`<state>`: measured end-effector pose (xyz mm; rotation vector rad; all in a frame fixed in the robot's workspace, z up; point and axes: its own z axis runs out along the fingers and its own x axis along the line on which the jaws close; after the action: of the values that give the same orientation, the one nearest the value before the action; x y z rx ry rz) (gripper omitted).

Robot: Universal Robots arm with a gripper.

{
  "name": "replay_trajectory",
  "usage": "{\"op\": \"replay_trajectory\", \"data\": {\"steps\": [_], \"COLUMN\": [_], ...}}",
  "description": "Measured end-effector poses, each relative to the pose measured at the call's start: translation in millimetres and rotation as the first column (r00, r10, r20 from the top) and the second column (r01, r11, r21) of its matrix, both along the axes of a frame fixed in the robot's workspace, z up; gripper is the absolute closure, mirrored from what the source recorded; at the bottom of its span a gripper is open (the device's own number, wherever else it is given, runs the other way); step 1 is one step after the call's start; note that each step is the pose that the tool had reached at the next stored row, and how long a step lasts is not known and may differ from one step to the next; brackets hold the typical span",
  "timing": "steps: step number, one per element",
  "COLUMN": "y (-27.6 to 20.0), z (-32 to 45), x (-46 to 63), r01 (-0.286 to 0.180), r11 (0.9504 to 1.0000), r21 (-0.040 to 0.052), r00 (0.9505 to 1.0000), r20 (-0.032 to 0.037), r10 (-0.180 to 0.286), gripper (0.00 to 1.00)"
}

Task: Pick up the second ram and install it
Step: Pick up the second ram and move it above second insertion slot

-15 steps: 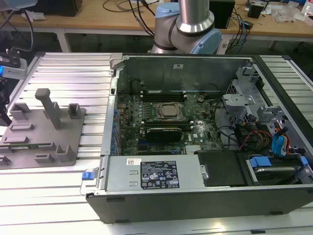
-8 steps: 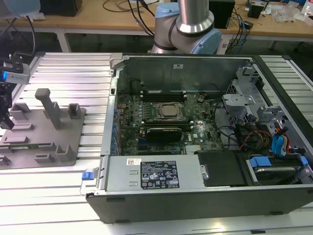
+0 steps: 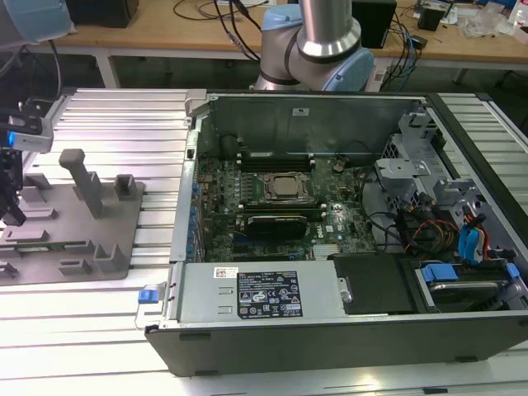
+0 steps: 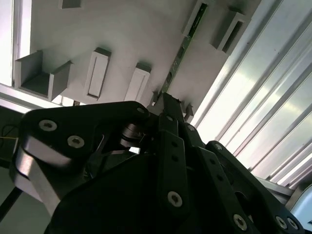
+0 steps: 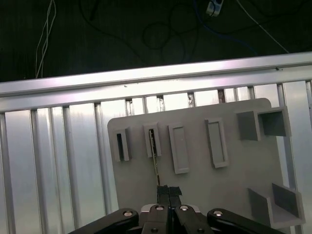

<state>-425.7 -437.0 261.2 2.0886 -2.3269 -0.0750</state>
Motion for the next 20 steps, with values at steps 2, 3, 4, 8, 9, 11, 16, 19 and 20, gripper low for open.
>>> {"op": "replay_trajectory", "data": {"steps": [2, 3, 4, 8, 9, 11, 16, 19, 20], "y": [-0.9, -1.3, -1.9, -2.3, -2.3, -2.3, -2.6, -3.4, -3.9], "z": [-1.8, -2.8, -4.6, -9.1, -9.6, -11.4, -18.1, -22.9, -24.0], "x": [0.3, 0.6, 1.4, 5.8, 6.1, 6.7, 6.8, 6.8, 6.9], "r01": [0.0, 0.0, 0.0, -0.004, -0.006, -0.016, -0.042, -0.058, -0.062], "r11": [1.0, 1.0, 1.0, 1.0, 1.0, 0.9999, 0.9991, 0.9983, 0.9981], "r21": [0.0, 0.0001, 0.0, 0.0001, 0.0001, 0.0001, 0.0001, 0.0, 0.0], "r00": [1.0, 1.0, 1.0, 1.0, 1.0, 0.9999, 0.9991, 0.9983, 0.9981], "r20": [-0.0006, -0.0008, -0.0016, -0.0038, -0.0039, -0.0039, -0.0039, -0.0041, -0.0041], "r10": [0.0, 0.0, 0.0, 0.004, 0.006, 0.016, 0.042, 0.058, 0.062], "gripper": [0.92, 0.92, 0.92, 0.92, 0.92, 0.92, 0.92, 0.92, 0.92]}}
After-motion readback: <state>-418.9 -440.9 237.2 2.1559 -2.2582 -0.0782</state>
